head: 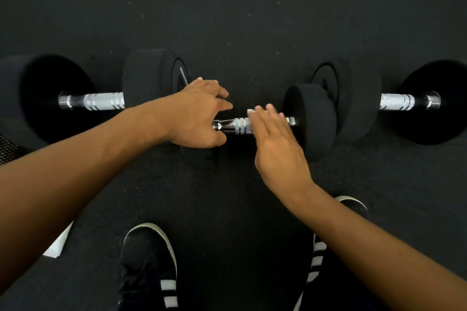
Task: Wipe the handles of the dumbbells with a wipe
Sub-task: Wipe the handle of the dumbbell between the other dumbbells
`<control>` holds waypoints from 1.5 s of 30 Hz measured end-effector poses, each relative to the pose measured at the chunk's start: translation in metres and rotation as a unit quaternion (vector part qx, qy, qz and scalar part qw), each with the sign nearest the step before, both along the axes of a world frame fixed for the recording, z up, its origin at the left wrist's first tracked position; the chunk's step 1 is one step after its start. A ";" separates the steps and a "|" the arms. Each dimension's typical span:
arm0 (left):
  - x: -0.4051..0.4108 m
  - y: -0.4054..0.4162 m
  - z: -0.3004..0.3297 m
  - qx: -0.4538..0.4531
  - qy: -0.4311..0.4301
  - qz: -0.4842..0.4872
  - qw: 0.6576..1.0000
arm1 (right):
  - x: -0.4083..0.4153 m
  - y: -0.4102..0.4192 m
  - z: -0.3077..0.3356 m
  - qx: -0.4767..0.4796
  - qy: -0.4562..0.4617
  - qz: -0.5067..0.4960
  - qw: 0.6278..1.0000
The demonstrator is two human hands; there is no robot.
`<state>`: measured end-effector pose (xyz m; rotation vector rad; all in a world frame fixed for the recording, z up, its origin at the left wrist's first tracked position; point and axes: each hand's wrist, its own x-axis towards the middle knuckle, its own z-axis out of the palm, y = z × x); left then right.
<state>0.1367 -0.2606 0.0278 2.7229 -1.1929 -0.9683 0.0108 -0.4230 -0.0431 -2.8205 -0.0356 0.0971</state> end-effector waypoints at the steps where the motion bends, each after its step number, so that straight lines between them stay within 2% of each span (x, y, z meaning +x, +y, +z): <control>1: 0.000 0.000 0.000 0.000 -0.003 0.002 1.000 | 0.003 0.001 0.002 0.000 0.017 -0.022 1.000; 4: 0.000 -0.001 -0.001 0.003 -0.006 0.000 1.000 | 0.009 0.007 0.006 0.013 0.028 -0.026 0.999; 8: -0.003 0.001 -0.006 -0.012 -0.039 -0.007 0.999 | 0.011 0.007 0.009 0.048 0.008 0.060 0.997; 10: -0.007 0.005 -0.010 -0.041 -0.066 -0.016 0.997 | 0.006 0.004 0.014 0.109 0.002 0.051 0.993; 11: -0.011 0.007 -0.011 -0.067 -0.080 -0.014 0.994 | 0.004 0.002 0.022 0.173 0.003 0.003 0.985; 14: -0.026 0.011 -0.011 -0.160 -0.104 -0.009 0.982 | 0.000 0.002 0.047 0.347 -0.001 -0.160 0.924; 16: -0.037 0.008 -0.011 -0.222 -0.084 0.015 0.971 | -0.001 0.002 0.056 0.427 0.019 -0.192 0.884; 18: -0.043 0.005 -0.011 -0.286 -0.058 0.071 0.954 | -0.001 0.003 0.060 0.468 0.042 -0.184 0.863; 21: -0.044 0.005 -0.005 -0.342 -0.052 0.152 0.926 | 0.000 0.004 0.065 0.415 0.019 -0.140 0.899; 24: -0.040 0.004 0.003 -0.337 -0.084 0.203 0.916 | 0.002 -0.002 0.068 0.301 -0.101 -0.129 0.940; 26: -0.034 0.001 0.003 -0.298 -0.152 0.158 0.929 | 0.003 -0.013 0.067 0.240 -0.173 -0.148 0.944; 28: -0.028 -0.004 -0.001 -0.238 -0.202 0.078 0.947 | 0.004 -0.027 0.062 0.190 -0.207 -0.154 0.947; 33: -0.032 -0.025 -0.017 -0.089 -0.233 -0.043 0.967 | 0.006 -0.041 0.042 0.175 -0.173 -0.148 0.958; 37: -0.047 -0.037 -0.029 0.035 -0.253 -0.051 0.965 | 0.003 -0.040 0.029 0.152 -0.154 -0.125 0.968; 40: -0.064 -0.040 -0.041 0.023 -0.287 -0.049 0.956 | 0.004 -0.040 0.027 0.156 -0.167 -0.137 0.964; 45: -0.078 -0.034 -0.043 -0.027 -0.188 -0.086 0.978 | 0.005 -0.040 0.026 0.158 -0.181 -0.140 0.961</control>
